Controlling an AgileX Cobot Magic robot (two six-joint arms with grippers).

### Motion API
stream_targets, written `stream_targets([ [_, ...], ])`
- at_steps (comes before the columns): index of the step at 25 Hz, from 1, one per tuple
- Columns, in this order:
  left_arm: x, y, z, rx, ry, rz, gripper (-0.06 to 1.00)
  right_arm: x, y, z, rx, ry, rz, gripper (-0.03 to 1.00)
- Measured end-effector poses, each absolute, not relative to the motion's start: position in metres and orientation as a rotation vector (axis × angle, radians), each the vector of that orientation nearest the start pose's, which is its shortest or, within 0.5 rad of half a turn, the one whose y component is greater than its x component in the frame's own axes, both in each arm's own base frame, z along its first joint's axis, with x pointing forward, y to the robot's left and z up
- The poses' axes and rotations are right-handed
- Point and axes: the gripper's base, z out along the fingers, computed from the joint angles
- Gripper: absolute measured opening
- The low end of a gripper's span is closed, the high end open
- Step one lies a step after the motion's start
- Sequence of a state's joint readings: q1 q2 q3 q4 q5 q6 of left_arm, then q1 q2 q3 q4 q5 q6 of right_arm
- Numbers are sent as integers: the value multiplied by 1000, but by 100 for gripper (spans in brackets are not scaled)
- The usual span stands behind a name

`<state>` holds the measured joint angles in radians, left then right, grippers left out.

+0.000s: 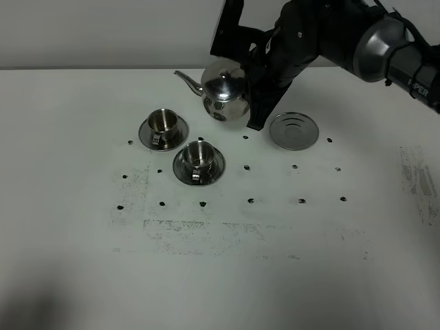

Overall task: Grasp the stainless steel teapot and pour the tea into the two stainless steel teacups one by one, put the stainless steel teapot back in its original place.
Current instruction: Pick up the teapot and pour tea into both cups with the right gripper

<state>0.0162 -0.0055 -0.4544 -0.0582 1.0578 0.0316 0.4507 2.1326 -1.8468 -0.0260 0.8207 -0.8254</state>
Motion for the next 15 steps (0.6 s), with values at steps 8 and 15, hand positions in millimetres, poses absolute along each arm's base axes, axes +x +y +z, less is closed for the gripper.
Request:
stream_targets([
  [8,-1,-5,265,17,2080,-41,56,452,231,238,-1617,1983,-222,20],
  [15,-1,-5,265,17,2080,-41,56,467,233,223,-1668,1978,-314,20],
])
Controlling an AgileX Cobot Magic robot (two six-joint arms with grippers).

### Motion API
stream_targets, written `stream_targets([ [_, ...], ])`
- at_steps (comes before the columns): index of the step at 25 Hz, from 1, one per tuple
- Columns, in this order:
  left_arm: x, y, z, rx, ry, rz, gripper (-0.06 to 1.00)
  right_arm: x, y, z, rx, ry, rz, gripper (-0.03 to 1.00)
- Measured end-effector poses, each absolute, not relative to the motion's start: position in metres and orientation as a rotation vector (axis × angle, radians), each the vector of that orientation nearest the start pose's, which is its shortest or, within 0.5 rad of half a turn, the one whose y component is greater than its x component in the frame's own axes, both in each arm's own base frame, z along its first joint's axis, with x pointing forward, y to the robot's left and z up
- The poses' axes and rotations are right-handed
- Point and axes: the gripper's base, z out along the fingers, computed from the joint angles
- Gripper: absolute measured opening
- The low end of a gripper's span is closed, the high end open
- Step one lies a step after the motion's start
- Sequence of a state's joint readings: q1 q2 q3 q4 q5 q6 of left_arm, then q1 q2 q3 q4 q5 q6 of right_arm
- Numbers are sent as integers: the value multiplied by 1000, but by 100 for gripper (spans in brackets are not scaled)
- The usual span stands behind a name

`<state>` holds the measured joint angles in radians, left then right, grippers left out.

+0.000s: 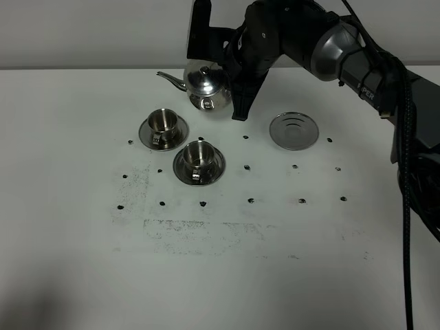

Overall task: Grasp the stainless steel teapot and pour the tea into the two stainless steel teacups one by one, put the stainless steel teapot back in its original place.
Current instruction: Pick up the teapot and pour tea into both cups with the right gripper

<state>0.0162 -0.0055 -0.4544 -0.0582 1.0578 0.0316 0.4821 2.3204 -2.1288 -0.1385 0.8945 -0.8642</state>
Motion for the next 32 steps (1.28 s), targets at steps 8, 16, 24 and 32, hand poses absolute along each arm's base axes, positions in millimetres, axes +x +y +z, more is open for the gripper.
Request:
stream_targets([
  [8,-1,-5,265,17,2080,-41,56,465,240,218,-1769,1913,-407,20],
  [16,-1,-5,265,17,2080,-41,56,458,254,215,-1875,1827,-461,20],
  [24,-1,-5,265,17,2080,-41,56,460,255,207,-1945,1785,-533,20],
  [32,-1,-5,265,17,2080,-41,56,459,258,204,-2002,1731,-624,20],
])
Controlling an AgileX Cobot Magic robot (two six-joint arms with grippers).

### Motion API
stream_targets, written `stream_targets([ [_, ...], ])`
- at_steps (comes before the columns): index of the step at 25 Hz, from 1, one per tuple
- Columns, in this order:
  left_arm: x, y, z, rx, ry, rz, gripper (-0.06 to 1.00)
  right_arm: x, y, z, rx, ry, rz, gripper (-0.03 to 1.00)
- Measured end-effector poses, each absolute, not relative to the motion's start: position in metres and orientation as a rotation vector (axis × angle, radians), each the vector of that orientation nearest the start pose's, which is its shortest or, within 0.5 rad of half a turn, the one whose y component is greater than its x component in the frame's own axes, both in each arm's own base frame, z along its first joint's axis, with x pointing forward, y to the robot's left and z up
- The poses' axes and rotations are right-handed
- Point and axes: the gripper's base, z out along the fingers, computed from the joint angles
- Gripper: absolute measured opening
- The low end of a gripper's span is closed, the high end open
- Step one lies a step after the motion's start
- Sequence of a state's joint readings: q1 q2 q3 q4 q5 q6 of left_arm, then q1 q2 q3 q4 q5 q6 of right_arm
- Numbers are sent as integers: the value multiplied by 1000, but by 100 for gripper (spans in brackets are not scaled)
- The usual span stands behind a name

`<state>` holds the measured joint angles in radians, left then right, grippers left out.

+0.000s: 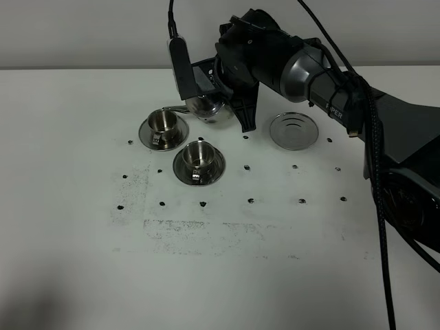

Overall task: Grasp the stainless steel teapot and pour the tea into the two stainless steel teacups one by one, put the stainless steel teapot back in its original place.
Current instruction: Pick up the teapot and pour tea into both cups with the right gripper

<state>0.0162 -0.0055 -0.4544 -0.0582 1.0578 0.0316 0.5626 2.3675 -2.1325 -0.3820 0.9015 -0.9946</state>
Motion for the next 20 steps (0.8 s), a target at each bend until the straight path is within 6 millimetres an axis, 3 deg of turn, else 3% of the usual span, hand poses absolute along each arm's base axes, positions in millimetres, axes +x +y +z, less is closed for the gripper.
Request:
stream_targets([
  [20,-1,-5,265,17,2080,-41,56,462,259,210,-2063,1604,-832,20],
])
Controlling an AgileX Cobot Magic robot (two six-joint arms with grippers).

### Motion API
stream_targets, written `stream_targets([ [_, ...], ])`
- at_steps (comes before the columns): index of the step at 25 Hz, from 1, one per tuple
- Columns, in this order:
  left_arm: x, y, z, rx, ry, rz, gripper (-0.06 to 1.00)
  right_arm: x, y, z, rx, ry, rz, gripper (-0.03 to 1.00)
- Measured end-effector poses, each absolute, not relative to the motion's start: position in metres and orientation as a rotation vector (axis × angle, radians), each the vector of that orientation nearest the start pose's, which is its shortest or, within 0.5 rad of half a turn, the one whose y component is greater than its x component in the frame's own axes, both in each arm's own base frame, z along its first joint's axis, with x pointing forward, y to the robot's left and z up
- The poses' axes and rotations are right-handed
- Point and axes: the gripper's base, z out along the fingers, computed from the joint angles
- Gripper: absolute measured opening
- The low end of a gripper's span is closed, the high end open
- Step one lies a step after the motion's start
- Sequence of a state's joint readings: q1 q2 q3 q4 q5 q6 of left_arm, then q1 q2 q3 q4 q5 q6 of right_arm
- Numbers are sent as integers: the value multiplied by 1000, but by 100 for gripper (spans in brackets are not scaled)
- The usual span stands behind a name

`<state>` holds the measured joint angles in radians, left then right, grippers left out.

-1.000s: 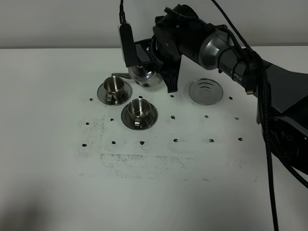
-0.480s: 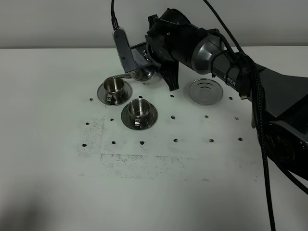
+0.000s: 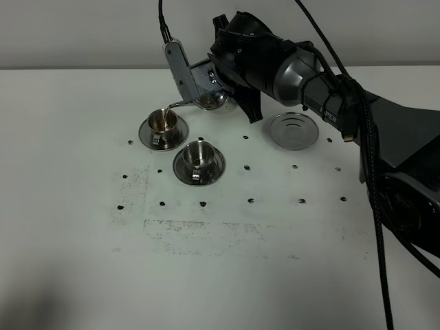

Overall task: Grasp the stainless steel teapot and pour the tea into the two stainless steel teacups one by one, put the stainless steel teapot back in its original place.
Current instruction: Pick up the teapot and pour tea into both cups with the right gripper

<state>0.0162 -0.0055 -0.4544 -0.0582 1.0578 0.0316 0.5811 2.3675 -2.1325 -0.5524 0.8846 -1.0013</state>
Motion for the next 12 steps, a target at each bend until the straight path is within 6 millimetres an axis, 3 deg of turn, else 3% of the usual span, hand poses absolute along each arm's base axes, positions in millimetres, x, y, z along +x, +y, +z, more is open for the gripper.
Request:
stream_targets([
  [12,-1,-5,265,17,2080,-41,56,460,266,212,-2078,1543,-884,20],
])
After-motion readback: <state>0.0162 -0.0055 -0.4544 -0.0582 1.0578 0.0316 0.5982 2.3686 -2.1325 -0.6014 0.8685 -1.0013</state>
